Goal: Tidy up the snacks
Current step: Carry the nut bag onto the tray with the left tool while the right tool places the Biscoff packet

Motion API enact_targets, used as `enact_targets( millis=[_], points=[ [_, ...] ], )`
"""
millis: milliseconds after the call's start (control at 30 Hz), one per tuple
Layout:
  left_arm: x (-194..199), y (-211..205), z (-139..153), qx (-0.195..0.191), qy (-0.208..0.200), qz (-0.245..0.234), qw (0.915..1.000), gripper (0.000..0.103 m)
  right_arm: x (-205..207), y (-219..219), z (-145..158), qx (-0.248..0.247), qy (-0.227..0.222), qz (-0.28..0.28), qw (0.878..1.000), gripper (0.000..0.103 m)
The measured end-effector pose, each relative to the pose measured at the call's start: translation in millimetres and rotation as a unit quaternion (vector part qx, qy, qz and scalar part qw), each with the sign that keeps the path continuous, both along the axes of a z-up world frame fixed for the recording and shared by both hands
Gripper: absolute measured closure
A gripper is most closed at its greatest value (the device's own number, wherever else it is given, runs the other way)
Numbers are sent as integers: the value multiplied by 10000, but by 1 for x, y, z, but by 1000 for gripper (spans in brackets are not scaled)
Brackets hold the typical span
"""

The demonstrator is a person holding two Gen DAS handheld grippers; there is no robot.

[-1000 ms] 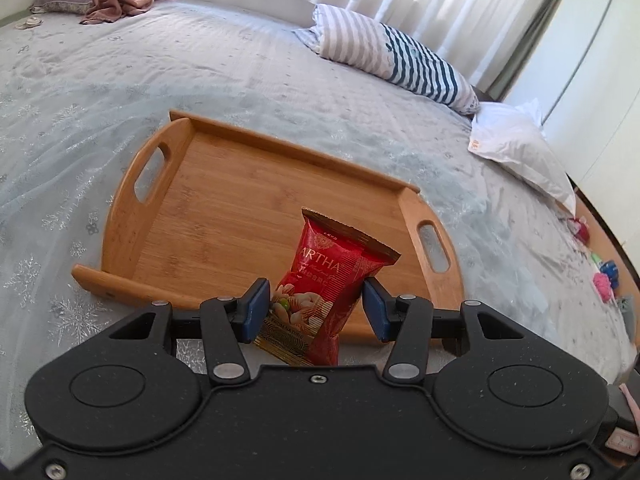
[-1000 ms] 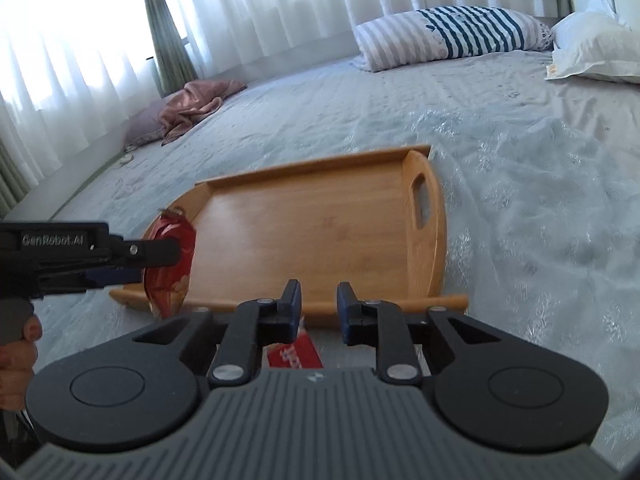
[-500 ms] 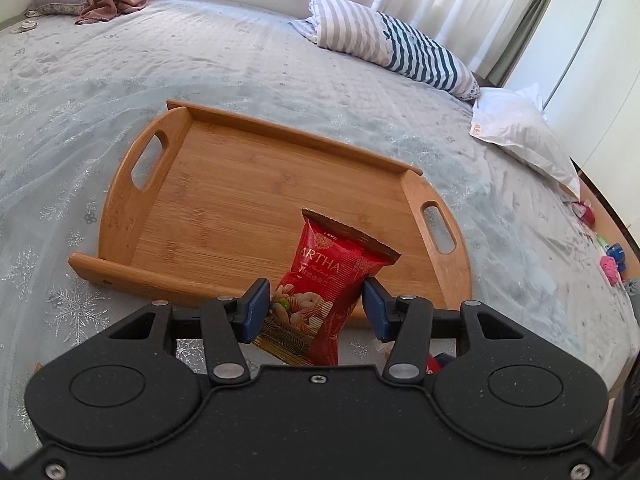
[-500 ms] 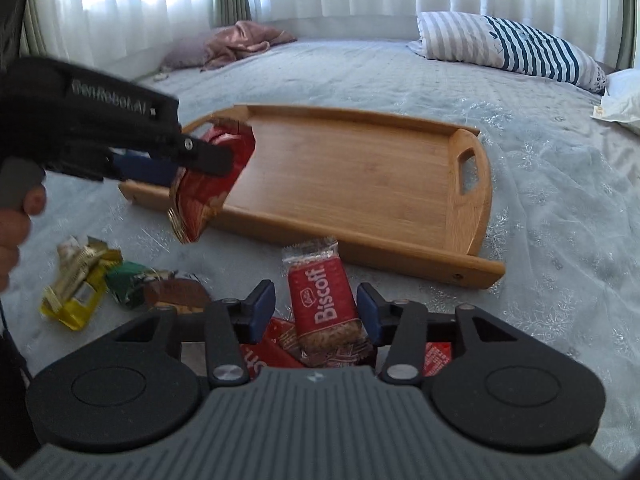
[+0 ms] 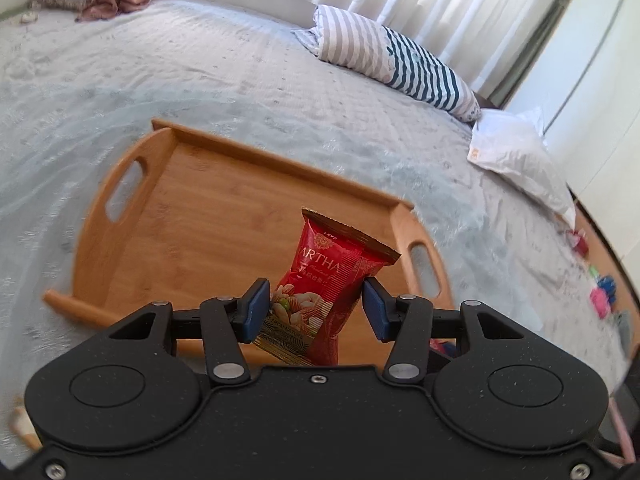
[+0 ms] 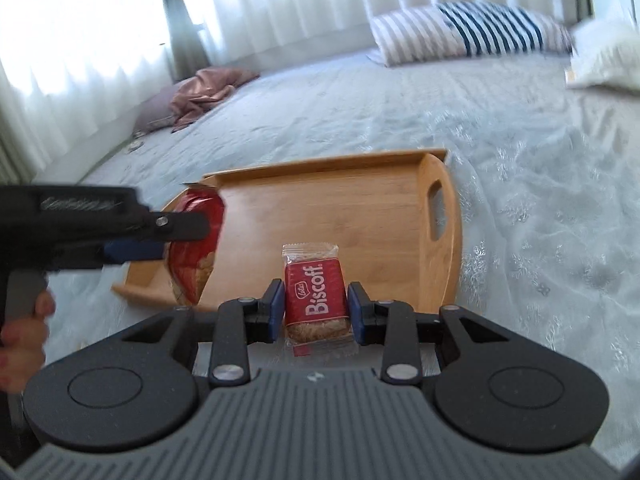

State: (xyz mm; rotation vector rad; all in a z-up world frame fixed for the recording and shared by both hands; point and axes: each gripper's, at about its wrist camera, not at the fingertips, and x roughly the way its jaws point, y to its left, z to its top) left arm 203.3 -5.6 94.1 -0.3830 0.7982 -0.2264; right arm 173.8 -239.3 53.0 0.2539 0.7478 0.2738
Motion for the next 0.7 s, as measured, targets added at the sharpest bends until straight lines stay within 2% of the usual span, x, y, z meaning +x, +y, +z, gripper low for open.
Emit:
enact_targets(
  millis=[100,167,267,433,567,700],
  points=[
    [21,-3,-3,-287,219,87,9993,55,27,-12,-8,412,300,-218,9985,65],
    [34,-6,-6,-305,299,116,9990,55,38,-16,-14,520,330,-353,9975,65],
    [45,-14,-14,-153,348,165,9991,55,48,-15,-22,462,304,-492,9973,65],
    [54,-23,-34,-196,589,130,9980,55,51,-13,-33,374,251,-517,9976,65],
    [56,-30,-44,-35,582,136,9982,55,51,-9,-37,204,196,-490,9984,65],
    [60,-31,-49,-54,617,185,9979,55,48,-5,-38,74,127,-435,9989,65]
  ],
)
